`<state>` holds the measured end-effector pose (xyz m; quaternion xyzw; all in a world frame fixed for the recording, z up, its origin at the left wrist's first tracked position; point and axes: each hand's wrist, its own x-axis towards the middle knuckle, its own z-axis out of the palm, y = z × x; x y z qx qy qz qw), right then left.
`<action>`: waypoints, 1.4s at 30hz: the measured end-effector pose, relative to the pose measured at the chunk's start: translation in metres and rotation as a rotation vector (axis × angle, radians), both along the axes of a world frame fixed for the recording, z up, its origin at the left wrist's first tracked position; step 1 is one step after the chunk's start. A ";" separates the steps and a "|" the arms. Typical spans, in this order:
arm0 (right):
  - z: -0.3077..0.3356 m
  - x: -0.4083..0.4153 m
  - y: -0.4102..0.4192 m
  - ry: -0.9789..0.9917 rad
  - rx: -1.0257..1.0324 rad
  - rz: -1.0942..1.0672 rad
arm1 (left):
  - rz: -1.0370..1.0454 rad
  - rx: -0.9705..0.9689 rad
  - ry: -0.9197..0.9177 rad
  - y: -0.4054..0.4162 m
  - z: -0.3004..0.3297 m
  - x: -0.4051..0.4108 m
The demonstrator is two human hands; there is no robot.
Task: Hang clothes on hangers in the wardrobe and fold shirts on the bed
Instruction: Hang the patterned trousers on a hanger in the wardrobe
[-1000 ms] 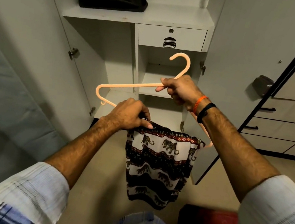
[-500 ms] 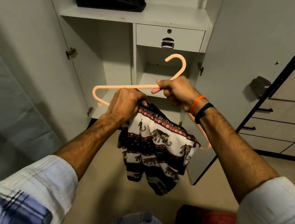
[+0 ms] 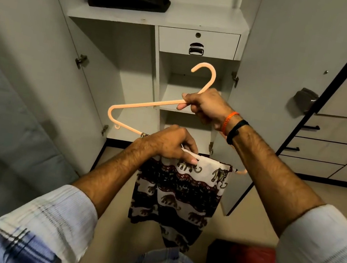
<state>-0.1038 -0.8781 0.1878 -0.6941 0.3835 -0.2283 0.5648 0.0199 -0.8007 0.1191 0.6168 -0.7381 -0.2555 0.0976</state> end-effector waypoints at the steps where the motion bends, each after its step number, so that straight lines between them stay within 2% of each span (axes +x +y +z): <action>1: 0.001 0.000 0.000 0.002 -0.003 0.003 | -0.007 -0.003 -0.001 0.000 -0.003 -0.002; 5: 0.001 0.001 0.002 -0.002 -0.003 0.013 | 0.016 -0.036 0.015 0.001 -0.008 -0.017; 10: 0.002 0.003 0.003 -0.006 -0.007 0.021 | 0.119 -0.197 0.032 0.005 -0.008 -0.028; 14: 0.006 0.004 0.004 -0.036 0.030 0.041 | 0.481 -0.441 0.182 0.002 -0.006 -0.030; 16: 0.008 0.006 0.007 -0.054 0.057 0.057 | 0.621 -0.505 0.159 -0.004 -0.003 -0.027; 17: 0.009 0.007 0.010 -0.051 0.053 0.067 | 0.615 -0.464 0.082 -0.007 -0.002 -0.025; 21: 0.010 0.007 0.019 -0.001 -0.004 0.101 | 0.358 -0.125 -0.181 -0.014 -0.005 -0.018; 23: 0.005 0.005 0.018 0.007 -0.015 0.094 | 0.324 -0.076 -0.194 -0.012 -0.011 -0.016; 25: -0.001 0.004 0.013 0.007 -0.010 0.071 | 0.299 -0.033 -0.120 -0.009 -0.014 -0.012; 32: -0.007 -0.001 -0.001 -0.014 0.043 0.027 | 0.300 -0.074 -0.037 0.013 -0.002 0.019; 38: -0.006 0.000 -0.008 -0.011 0.056 0.028 | 0.295 -0.122 -0.094 0.026 0.003 0.050; 42: -0.007 0.004 -0.007 -0.002 0.043 0.040 | 0.270 -0.122 -0.043 0.030 0.001 0.054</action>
